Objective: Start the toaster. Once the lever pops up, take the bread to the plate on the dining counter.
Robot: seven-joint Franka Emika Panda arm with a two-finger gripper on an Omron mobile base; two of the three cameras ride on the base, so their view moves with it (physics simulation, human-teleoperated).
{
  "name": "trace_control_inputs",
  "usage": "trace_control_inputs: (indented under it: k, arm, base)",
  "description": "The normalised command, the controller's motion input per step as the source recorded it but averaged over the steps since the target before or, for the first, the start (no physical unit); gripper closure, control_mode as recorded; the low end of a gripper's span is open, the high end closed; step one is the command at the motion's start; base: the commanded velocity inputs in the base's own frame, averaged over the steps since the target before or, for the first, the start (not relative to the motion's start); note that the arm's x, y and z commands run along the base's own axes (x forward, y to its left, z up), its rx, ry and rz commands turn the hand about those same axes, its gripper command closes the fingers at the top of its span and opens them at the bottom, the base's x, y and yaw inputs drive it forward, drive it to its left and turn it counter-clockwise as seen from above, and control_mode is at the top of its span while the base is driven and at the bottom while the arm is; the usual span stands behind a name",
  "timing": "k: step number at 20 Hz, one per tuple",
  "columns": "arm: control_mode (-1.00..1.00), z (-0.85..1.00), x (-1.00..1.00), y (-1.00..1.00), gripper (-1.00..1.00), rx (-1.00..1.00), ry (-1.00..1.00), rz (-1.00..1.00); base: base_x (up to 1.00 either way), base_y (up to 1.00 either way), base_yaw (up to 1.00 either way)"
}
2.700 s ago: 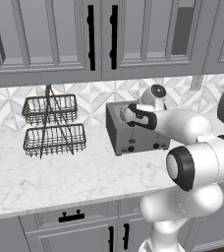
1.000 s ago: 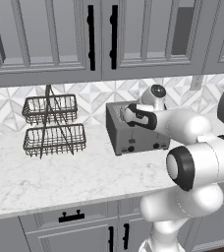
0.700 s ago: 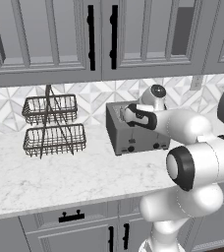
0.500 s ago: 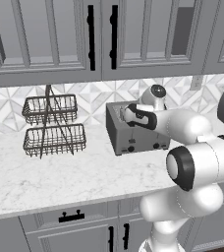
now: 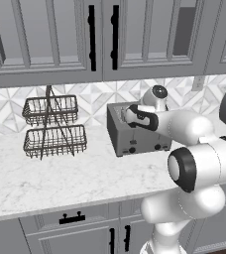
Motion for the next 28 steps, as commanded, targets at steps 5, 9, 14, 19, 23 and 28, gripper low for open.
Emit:
trace_control_inputs:
  k: [5, 9, 14, 19, 23, 28]
  arm:
    - [-1.0, 0.0, 0.0, 0.0, -1.0, 0.0, 0.0, 0.0]
    - [-1.0, 0.0, 0.0, 0.0, -1.0, 0.0, 0.0, 0.0]
    - [-1.0, 0.0, 0.0, 0.0, -1.0, 0.0, 0.0, 0.0]
    - [-1.0, 0.0, 0.0, 0.0, -1.0, 0.0, 0.0, 0.0]
    - [-1.0, 0.0, 0.0, 0.0, -1.0, 0.0, 0.0, 0.0]
    - [-1.0, 0.0, 0.0, 0.0, -1.0, 0.0, 0.0, 0.0]
  base:
    - [0.0, 0.0, 0.0]
    - [0.0, 0.0, 0.0]
    - [0.0, 0.0, 0.0]
    - [0.0, 0.0, 0.0]
    - [0.0, 0.0, 0.0]
    - [0.0, 0.0, 0.0]
